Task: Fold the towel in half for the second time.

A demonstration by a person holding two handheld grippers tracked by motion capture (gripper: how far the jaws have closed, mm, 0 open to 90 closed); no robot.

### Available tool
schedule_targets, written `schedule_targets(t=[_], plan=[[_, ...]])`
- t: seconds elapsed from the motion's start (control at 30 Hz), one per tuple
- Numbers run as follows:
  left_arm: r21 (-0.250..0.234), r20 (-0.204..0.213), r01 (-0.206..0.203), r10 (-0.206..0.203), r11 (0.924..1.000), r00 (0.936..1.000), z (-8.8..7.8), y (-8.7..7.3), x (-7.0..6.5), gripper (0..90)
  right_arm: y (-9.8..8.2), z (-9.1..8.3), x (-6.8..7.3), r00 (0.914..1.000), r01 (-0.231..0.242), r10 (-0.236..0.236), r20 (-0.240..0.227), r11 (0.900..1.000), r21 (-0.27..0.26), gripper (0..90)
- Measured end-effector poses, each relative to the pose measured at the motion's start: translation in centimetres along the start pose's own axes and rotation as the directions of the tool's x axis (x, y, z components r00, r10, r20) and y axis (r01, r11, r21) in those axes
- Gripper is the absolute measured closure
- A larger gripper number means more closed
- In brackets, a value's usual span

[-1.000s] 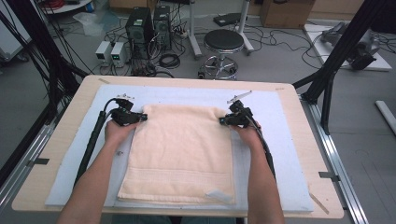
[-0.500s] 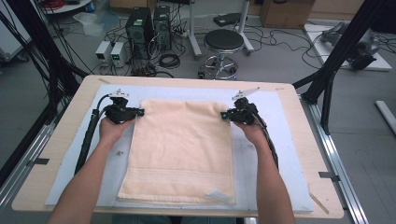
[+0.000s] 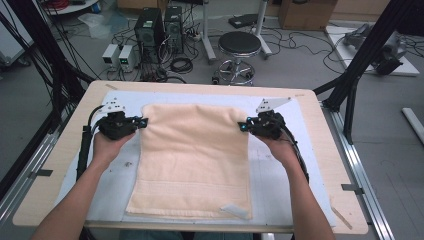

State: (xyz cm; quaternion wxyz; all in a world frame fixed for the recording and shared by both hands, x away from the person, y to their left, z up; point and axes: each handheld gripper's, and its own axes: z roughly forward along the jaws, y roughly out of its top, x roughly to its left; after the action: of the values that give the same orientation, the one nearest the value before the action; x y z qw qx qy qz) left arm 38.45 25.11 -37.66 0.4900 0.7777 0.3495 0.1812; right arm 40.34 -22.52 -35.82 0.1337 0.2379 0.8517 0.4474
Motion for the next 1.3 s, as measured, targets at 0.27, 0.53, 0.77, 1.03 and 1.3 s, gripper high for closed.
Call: schedule_targets(t=[0.27,0.53,0.77,1.03,1.3], plan=[[0.014,0.067,-0.063,0.062,0.9979,0.9959,-2.7,-2.5,-3.0,83.7,-2.0,-1.8,3.8,0.9974,0.064,-0.064,-0.035,0.998,0.013,82.6],[0.082,0.114,-0.094,0.084,0.9922,0.9899,-3.7,-6.0,-5.4,82.5,-5.4,-2.5,7.3,0.9938,0.078,-0.075,-0.083,0.996,0.035,82.0],[0.132,0.135,-0.105,0.087,0.9858,0.987,-4.1,-7.4,-6.0,74.3,-8.1,-1.7,8.1,0.9959,0.045,-0.038,-0.082,0.996,0.08,73.5],[0.147,0.126,-0.105,0.086,0.9836,0.9882,-5.3,-7.8,-5.7,57.5,-8.4,-3.0,8.0,0.9984,0.028,-0.025,-0.052,0.997,0.07,55.7],[0.131,0.109,-0.106,0.092,0.9857,0.9898,-5.5,-6.2,-5.0,50.1,-6.7,-3.3,7.2,0.9989,0.036,-0.034,-0.033,0.997,0.062,49.5]])
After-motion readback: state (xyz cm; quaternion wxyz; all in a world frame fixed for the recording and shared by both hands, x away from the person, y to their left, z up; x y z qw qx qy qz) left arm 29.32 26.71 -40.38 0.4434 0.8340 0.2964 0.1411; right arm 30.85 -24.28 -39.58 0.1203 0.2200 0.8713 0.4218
